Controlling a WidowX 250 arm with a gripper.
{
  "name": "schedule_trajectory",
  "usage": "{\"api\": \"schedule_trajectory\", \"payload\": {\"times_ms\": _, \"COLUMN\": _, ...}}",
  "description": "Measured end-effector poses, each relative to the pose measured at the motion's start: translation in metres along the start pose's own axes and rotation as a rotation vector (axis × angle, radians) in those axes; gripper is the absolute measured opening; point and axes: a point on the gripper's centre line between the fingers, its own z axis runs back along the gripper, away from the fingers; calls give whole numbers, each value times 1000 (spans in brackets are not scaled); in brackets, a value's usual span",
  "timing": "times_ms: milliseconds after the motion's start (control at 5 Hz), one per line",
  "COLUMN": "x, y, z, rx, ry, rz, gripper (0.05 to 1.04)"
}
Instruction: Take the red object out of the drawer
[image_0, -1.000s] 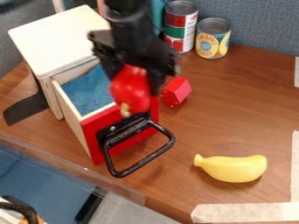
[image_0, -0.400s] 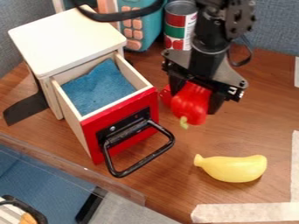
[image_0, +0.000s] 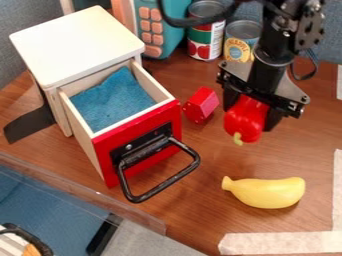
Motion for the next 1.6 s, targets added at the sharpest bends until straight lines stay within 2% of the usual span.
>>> {"api": "schedule_trajectory", "payload": {"times_ms": 400, "x": -1, "y": -2, "z": -37, "rx": -29, "ry": 109, "rz": -21, "gripper": 802}}
{"api": "schedule_trajectory", "payload": {"times_ms": 600, "x": -5, "y": -2, "z": -47, "rx": -27, "ry": 140, "rz": -44, "gripper": 824}}
{"api": "schedule_trajectory", "payload": {"times_ms": 800, "x": -5, "y": -1, "z": -46, "rx": -26, "ry": 145, "rz": -42, "gripper": 894}}
{"api": "schedule_trajectory", "payload": {"times_ms": 1000, "x": -6, "y": 1, "z": -47, "rx": -30, "ry": 156, "rz": -44, "gripper": 1014}}
{"api": "schedule_trajectory", "payload": {"times_ms": 1200, "x": -5, "y": 3, "z": -32, "rx": -37, "ry": 182, "rz": -39, "gripper": 1009}}
{"api": "schedule_trajectory", "payload": {"times_ms": 1400, "x": -3, "y": 12, "z": -6, "rx": -35, "ry": 172, "rz": -18, "gripper": 1003}}
{"api": "schedule_trajectory", "payload": {"times_ms": 1600, "x": -3, "y": 19, "z": 22, "rx": -68, "ry": 142, "rz": 2, "gripper": 1001}}
